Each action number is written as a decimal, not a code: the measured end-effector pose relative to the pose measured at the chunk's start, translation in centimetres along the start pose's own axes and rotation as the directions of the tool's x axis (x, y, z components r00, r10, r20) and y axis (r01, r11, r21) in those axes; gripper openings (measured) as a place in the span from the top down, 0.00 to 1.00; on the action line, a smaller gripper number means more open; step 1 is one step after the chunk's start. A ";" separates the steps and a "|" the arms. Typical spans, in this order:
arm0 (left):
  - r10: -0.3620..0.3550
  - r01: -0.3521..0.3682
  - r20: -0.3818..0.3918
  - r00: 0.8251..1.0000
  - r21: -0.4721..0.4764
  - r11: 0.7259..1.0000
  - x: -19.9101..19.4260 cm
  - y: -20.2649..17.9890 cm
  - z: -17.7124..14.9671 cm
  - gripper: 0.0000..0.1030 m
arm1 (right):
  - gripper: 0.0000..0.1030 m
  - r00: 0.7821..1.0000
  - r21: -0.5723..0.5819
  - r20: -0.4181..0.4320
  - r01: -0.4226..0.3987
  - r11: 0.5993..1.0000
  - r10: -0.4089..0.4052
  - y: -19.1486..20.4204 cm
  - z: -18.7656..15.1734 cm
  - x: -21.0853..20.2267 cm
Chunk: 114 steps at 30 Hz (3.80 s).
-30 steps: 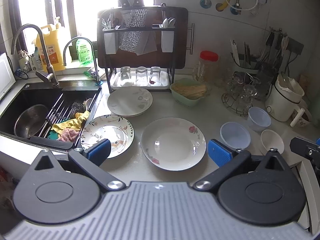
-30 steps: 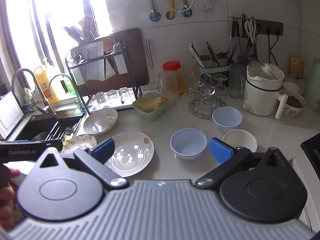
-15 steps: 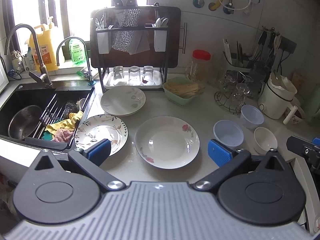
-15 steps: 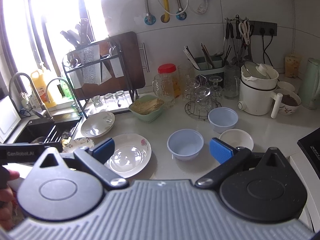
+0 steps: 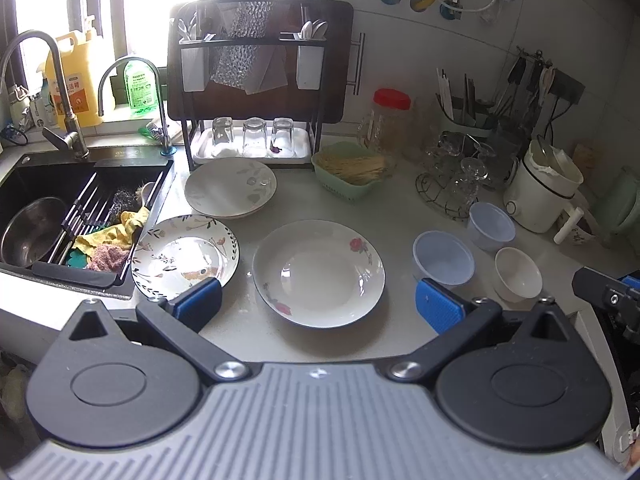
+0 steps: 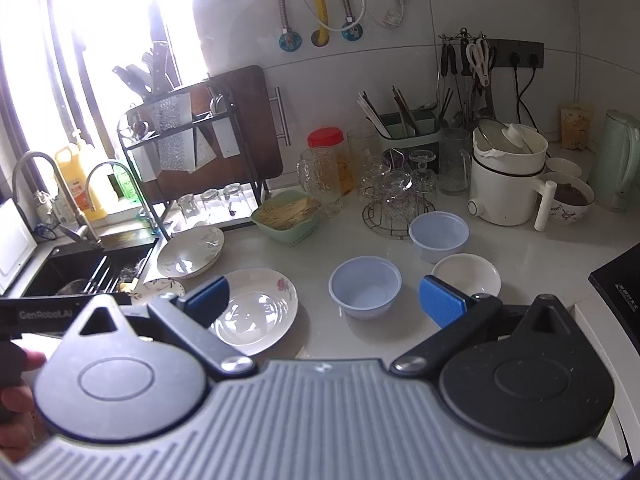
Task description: Organize plates and bowls
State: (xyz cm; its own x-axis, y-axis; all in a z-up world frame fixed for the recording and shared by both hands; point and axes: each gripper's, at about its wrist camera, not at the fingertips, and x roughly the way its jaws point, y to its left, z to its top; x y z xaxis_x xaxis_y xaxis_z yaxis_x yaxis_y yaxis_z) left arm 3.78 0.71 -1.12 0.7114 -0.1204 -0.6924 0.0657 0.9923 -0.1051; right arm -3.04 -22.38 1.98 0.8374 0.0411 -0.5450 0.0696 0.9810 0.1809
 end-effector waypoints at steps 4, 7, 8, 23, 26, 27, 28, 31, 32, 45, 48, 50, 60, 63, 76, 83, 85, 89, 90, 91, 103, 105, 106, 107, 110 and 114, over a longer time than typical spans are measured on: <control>-0.007 0.007 0.002 1.000 0.006 1.000 0.2 -0.2 0.1 0.00 | 0.00 1.000 -0.014 -0.003 0.001 1.000 -0.001 0.0 0.0 0.1; -0.010 0.010 0.007 1.000 0.004 1.000 0.3 -0.3 0.2 0.00 | 0.00 1.000 -0.017 -0.002 0.008 1.000 -0.008 0.3 0.1 0.2; -0.008 0.008 0.008 1.000 0.005 1.000 0.3 -0.3 0.3 0.00 | 0.00 1.000 -0.015 -0.002 0.010 1.000 -0.010 0.2 0.1 0.2; -0.009 0.009 0.003 1.000 0.021 1.000 1.2 -1.0 0.5 0.00 | 0.00 0.999 0.020 -0.025 0.021 1.000 -0.021 -0.9 0.2 1.4; 0.002 -0.002 -0.001 1.000 0.027 1.000 1.7 -1.2 0.5 0.00 | 0.00 0.999 0.015 -0.035 0.007 1.000 -0.007 -0.8 0.3 2.2; 0.005 -0.005 -0.001 1.000 0.024 1.000 1.9 -1.1 0.5 0.00 | 0.00 0.999 0.013 -0.038 0.003 1.000 -0.002 -0.7 0.4 2.4; 0.008 -0.008 -0.002 1.000 0.021 1.000 2.0 -1.1 0.5 0.00 | 0.00 0.999 0.010 -0.040 -0.002 1.000 0.002 -0.6 0.4 2.7; 0.016 -0.016 -0.003 1.000 0.018 1.000 2.5 -1.0 0.8 0.00 | 0.00 0.999 -0.007 -0.038 -0.014 1.000 0.014 -0.4 0.6 3.2; 0.018 -0.018 -0.003 1.000 0.019 1.000 2.6 -1.1 0.8 0.00 | 0.00 0.999 -0.013 -0.037 -0.017 1.000 0.016 -0.3 0.7 3.3; 0.057 -0.057 -0.022 0.998 0.000 0.998 4.4 -2.5 0.9 0.00 | 0.00 0.998 0.000 -0.058 -0.035 0.999 0.035 -1.8 0.3 4.9; 0.069 -0.069 -0.025 0.997 0.002 0.998 4.8 -3.0 0.7 0.00 | 0.00 0.997 -0.004 -0.061 -0.044 0.999 0.044 -2.1 0.2 5.1; 0.076 -0.076 -0.027 0.997 0.009 0.997 5.1 -3.3 0.6 0.00 | 0.00 0.997 -0.002 -0.063 -0.049 0.999 0.048 -2.4 0.2 5.3; 0.134 -0.136 -0.034 0.990 -0.037 0.990 5.2 -2.2 0.0 0.00 | 0.00 0.991 0.016 -0.099 -0.094 0.995 0.095 -2.7 -0.6 6.7; 0.149 -0.149 -0.025 0.989 -0.011 0.989 5.0 -2.4 -0.3 0.00 | 0.00 0.988 0.028 -0.113 -0.106 0.994 0.108 -2.3 -1.1 7.3; 0.046 -0.043 -0.044 0.998 0.071 0.997 10.1 2.7 3.9 0.00 | 0.00 0.995 0.073 -0.098 -0.009 0.997 0.016 2.1 -2.0 10.7; -0.045 0.050 -0.031 0.998 0.190 0.980 13.1 7.5 9.0 0.00 | 0.00 0.995 0.201 -0.087 0.072 0.977 -0.055 7.2 -1.3 14.1; -0.061 0.068 -0.048 0.997 0.171 0.983 14.5 9.5 9.9 0.00 | 0.00 0.995 0.194 -0.088 0.071 0.978 -0.055 9.0 -0.9 15.0; -0.104 0.116 -0.080 0.991 0.157 0.981 17.1 13.2 11.5 0.00 | 0.00 0.992 0.163 -0.073 0.113 0.980 -0.102 12.3 -0.7 16.5; -0.102 0.114 -0.081 0.991 0.163 0.980 17.8 14.1 11.7 0.00 | 0.00 0.992 0.167 -0.072 0.114 0.979 -0.103 12.8 -0.7 17.0; -0.102 0.115 -0.085 0.991 0.172 0.978 18.4 14.9 11.9 0.00 | 0.03 0.992 0.173 -0.073 0.115 0.978 -0.104 13.4 -0.7 17.4; -0.182 0.229 -0.207 0.961 0.229 0.946 25.2 23.7 12.2 0.00 | 0.09 0.982 0.234 -0.178 0.106 0.966 -0.065 20.2 -2.2 22.7; -0.189 0.244 -0.241 0.952 0.221 0.944 26.6 24.9 12.0 0.00 | 0.09 0.979 0.239 -0.204 0.079 0.968 -0.029 21.0 -2.5 23.6; -0.189 0.246 -0.253 0.949 0.216 0.945 27.1 25.5 11.8 0.00 | 0.09 0.976 0.238 -0.219 0.068 0.969 -0.015 21.6 -2.8 24.1; -0.190 0.248 -0.263 0.946 0.210 0.946 27.6 26.1 11.7 0.00 | 0.10 0.973 0.240 -0.231 0.056 0.969 0.000 22.0 -3.0 24.5; -0.193 0.261 -0.303 0.933 0.204 0.944 29.2 27.6 11.0 0.03 | 0.26 0.957 0.235 -0.289 0.039 0.971 0.032 23.7 -3.7 25.9; -0.191 0.271 -0.355 0.915 0.189 0.944 31.1 29.5 9.9 0.17 | 0.29 0.926 0.249 -0.367 0.007 0.969 0.087 25.3 -4.7 27.9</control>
State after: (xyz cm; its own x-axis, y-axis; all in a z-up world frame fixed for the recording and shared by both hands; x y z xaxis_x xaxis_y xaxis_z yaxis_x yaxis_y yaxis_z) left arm 34.80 26.51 -18.71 0.3899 -0.3104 -0.8670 0.3866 0.9097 -0.1519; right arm 19.51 4.47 -12.52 0.5824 0.1932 -0.7896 0.2085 0.9033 0.3749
